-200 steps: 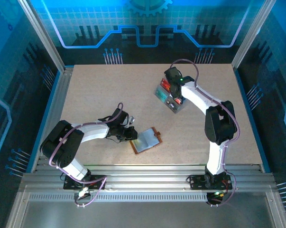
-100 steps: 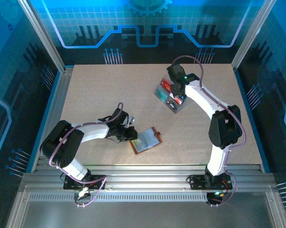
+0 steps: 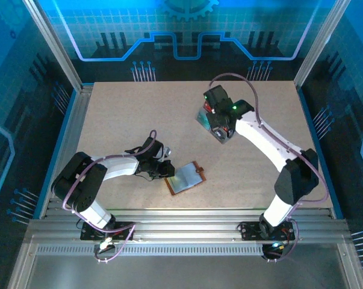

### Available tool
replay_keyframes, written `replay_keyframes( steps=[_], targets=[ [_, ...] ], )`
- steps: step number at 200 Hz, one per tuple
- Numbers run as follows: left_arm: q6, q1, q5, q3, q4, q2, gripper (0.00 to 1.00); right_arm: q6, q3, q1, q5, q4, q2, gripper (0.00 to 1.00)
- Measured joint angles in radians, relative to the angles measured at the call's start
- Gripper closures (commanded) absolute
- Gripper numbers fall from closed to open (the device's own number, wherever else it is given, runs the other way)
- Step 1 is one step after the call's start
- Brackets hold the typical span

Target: Put the credit cards into the card holder

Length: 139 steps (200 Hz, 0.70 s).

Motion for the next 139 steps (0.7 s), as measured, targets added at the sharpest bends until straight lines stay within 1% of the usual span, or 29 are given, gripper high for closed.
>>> replay_keyframes(
  steps=[37,66,104,139],
  targets=[
    [0.000,0.000,0.000,0.000,0.000,0.000,0.86,0.053,-0.168,0.076,-0.154,-0.003,-0.064,1.00],
    [0.000,0.000,0.000,0.000,0.000,0.000,0.87,0.099,-0.292,0.124,-0.302,-0.006,-0.096,1.00],
    [0.000,-0.002,-0.001,0.000,0.000,-0.001,0.86,0.148,-0.352,0.180,-0.455,0.024,-0.106,1.00],
    [0.000,-0.002,-0.001,0.000,-0.001,-0.001,0.86,0.177,-0.372,0.186,-0.549,0.078,-0.098,1.00]
  ],
)
